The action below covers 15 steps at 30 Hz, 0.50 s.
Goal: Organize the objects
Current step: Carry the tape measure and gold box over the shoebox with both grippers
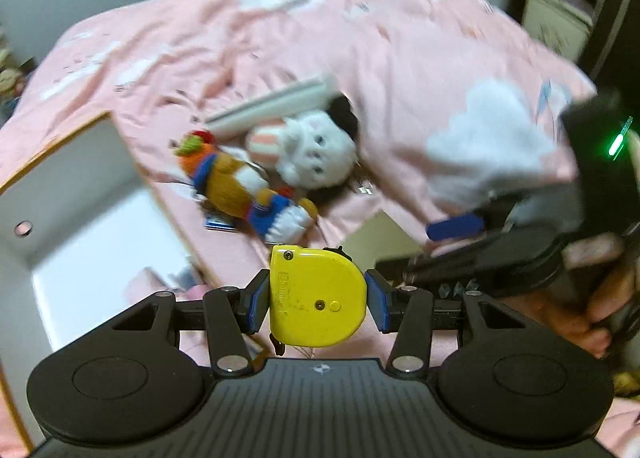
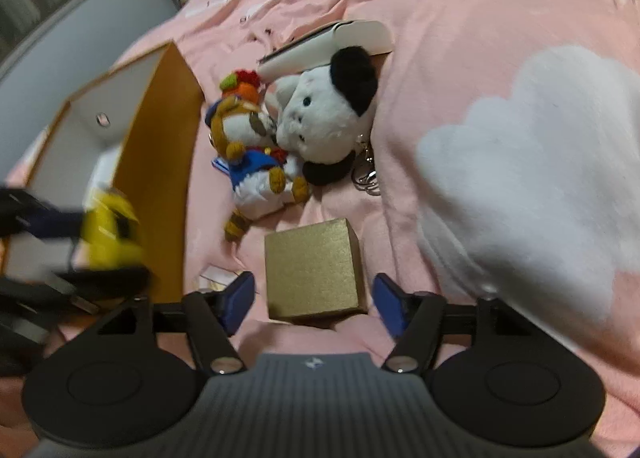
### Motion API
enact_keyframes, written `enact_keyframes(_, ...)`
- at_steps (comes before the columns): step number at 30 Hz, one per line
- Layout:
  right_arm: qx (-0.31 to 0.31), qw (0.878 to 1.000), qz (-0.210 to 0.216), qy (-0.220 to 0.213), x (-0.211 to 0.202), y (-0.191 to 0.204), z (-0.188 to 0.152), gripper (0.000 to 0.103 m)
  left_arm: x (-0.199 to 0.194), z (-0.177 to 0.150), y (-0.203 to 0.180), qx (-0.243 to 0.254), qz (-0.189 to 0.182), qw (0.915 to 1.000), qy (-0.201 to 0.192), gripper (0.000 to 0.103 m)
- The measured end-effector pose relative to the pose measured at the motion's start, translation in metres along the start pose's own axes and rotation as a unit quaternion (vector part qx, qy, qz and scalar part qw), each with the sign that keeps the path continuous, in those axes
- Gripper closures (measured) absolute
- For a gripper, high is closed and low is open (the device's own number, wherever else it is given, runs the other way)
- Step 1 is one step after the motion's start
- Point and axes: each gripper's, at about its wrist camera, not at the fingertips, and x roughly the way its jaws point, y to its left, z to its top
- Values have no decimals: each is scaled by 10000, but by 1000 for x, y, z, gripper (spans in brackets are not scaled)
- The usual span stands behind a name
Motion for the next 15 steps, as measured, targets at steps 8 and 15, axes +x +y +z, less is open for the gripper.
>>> enact_keyframes(8, -726, 9942, -697, 374, 29, 23, 0, 29, -12, -19, 53, -1088, 336, 9930, -303, 46)
enact_keyframes(15, -1100, 9898, -793, 446, 35, 40, -4, 49, -37, -38, 96, -1818, 789, 9793, -409, 46)
